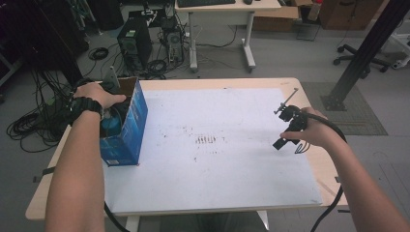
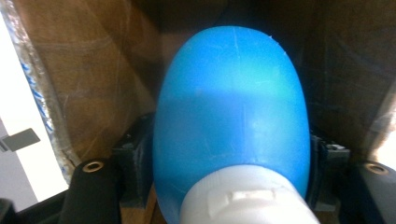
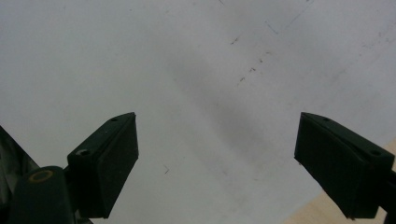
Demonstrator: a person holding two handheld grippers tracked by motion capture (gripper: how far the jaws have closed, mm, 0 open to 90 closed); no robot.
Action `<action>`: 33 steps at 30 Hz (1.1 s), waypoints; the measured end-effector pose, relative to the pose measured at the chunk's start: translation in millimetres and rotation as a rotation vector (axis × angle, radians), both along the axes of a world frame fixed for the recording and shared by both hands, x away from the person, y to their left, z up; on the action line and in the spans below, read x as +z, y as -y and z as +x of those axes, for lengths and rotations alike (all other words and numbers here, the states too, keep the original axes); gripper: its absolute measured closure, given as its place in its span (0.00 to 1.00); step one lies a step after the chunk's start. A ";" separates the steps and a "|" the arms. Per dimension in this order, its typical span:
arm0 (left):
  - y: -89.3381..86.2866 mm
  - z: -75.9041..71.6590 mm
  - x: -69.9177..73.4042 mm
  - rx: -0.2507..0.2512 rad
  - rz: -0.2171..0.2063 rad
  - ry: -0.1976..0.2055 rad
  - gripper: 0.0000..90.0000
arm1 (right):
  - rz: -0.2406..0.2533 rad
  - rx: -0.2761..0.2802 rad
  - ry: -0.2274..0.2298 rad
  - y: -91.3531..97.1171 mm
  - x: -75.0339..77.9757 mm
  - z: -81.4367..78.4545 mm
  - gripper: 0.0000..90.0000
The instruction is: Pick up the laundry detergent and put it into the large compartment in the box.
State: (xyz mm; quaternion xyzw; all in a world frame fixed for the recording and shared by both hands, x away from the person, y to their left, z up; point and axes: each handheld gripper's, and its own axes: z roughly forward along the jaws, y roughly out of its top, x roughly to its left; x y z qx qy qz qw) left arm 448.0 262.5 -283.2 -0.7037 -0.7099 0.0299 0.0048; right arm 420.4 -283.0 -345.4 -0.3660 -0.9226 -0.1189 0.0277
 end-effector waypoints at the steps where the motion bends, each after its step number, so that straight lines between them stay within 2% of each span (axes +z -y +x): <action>1: 0.1 -0.3 0.3 -0.003 0.004 -0.003 0.35 | -0.001 0.000 0.000 -0.1 -0.1 0.1 0.15; 13: 0.7 -3.4 8.4 -0.005 0.018 0.002 0.33 | 0.006 -0.001 -0.001 -0.5 -1.0 -0.1 0.15; 18: 1.7 -4.0 14.8 0.000 0.028 0.016 0.32 | 0.008 0.000 -0.001 -1.0 -1.2 -0.5 0.15; 33: 4.3 -6.9 33.2 0.007 0.039 0.018 0.29 | 0.013 0.007 0.002 -3.0 -0.2 -0.3 0.15</action>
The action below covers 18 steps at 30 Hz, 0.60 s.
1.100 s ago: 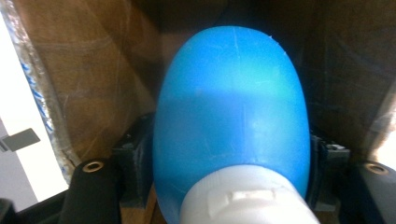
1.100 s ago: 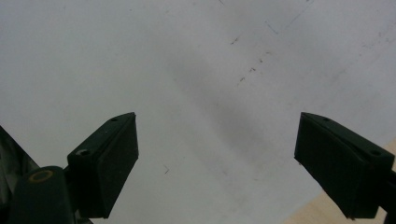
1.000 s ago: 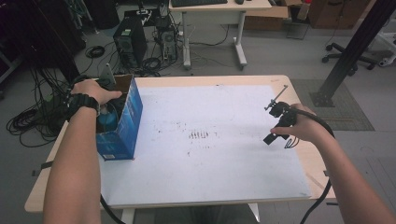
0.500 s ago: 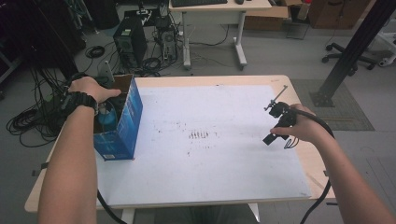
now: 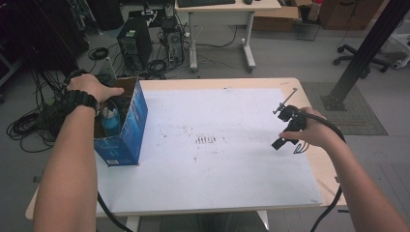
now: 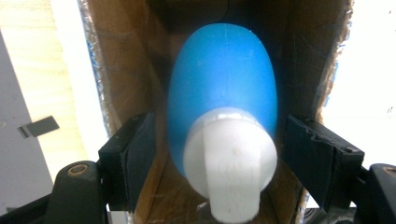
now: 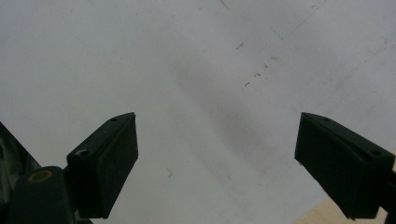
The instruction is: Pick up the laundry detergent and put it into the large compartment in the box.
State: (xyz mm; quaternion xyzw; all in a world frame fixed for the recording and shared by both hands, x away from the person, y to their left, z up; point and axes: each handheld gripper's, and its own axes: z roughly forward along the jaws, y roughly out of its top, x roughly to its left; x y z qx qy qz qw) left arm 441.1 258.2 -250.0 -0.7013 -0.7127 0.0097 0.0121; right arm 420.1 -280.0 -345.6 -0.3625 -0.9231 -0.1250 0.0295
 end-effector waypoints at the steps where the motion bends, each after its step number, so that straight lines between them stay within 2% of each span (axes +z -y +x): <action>1: 0.4 -0.1 1.4 0.000 -0.003 0.003 0.29 | 0.000 0.000 0.000 -0.1 -0.2 -0.1 0.15; 18: 5.6 -2.8 22.0 -0.017 -0.012 0.041 0.25 | 0.000 0.001 0.001 -0.2 2.7 -1.2 0.15</action>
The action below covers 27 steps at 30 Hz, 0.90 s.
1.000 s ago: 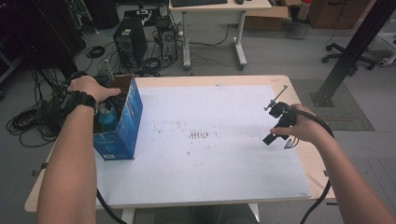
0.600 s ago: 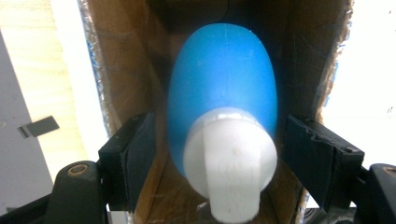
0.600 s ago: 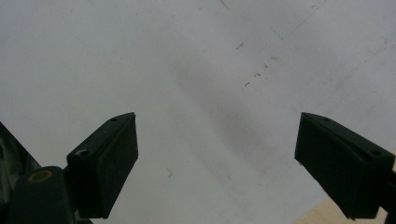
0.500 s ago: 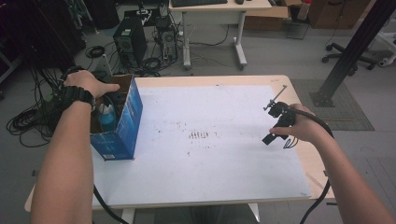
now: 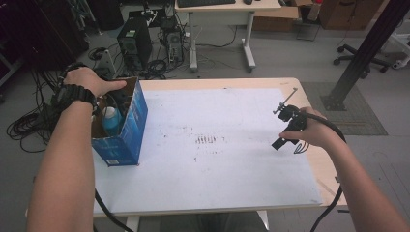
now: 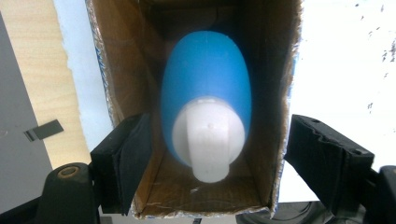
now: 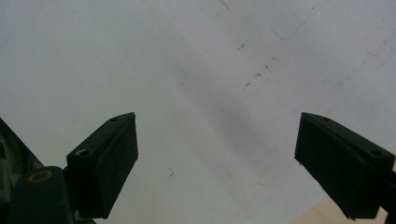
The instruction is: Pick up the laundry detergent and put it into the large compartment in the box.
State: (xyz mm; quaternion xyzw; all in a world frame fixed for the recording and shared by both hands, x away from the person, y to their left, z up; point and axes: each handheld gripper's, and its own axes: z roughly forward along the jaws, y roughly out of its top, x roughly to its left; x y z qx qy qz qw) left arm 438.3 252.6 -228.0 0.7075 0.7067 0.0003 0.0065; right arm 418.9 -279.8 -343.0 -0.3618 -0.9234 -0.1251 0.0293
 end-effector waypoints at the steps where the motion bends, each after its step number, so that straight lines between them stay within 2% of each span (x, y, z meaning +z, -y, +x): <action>1: 0.2 -0.2 1.3 -0.001 0.002 0.000 0.25 | 0.000 0.000 0.001 -0.2 0.2 0.0 0.15; 14: 1.1 -3.4 10.1 -0.005 -0.004 0.015 0.25 | 0.004 0.003 0.005 -1.0 2.5 -1.4 0.15; 27: 9.3 -5.1 29.2 -0.035 0.006 0.032 0.25 | 0.006 0.003 0.011 -0.2 4.1 -2.4 0.15</action>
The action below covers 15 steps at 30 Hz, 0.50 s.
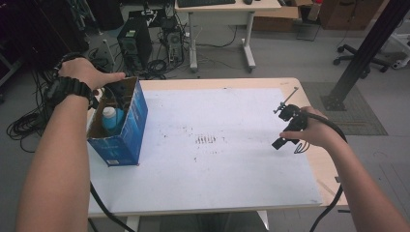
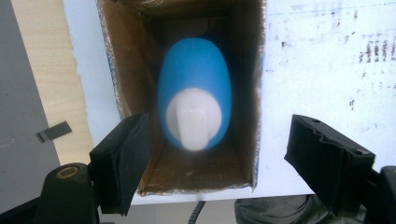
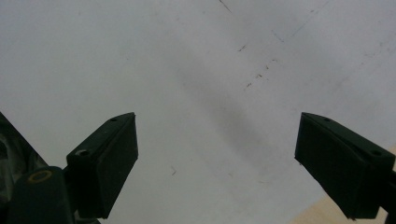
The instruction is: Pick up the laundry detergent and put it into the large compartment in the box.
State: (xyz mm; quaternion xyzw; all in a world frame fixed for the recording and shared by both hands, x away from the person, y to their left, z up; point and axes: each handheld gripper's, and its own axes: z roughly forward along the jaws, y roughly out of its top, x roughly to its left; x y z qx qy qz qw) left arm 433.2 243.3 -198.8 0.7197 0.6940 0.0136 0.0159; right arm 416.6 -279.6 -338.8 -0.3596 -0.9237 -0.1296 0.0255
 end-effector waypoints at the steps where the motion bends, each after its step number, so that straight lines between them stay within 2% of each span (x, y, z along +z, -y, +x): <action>1: 1.2 -0.2 1.0 -0.003 -0.001 0.001 0.25 | 0.001 0.000 0.000 0.0 -0.1 0.0 0.15; 15: 21.6 -0.7 9.1 -0.063 0.007 0.020 0.24 | 0.002 0.000 0.002 -0.4 0.7 -1.7 0.15</action>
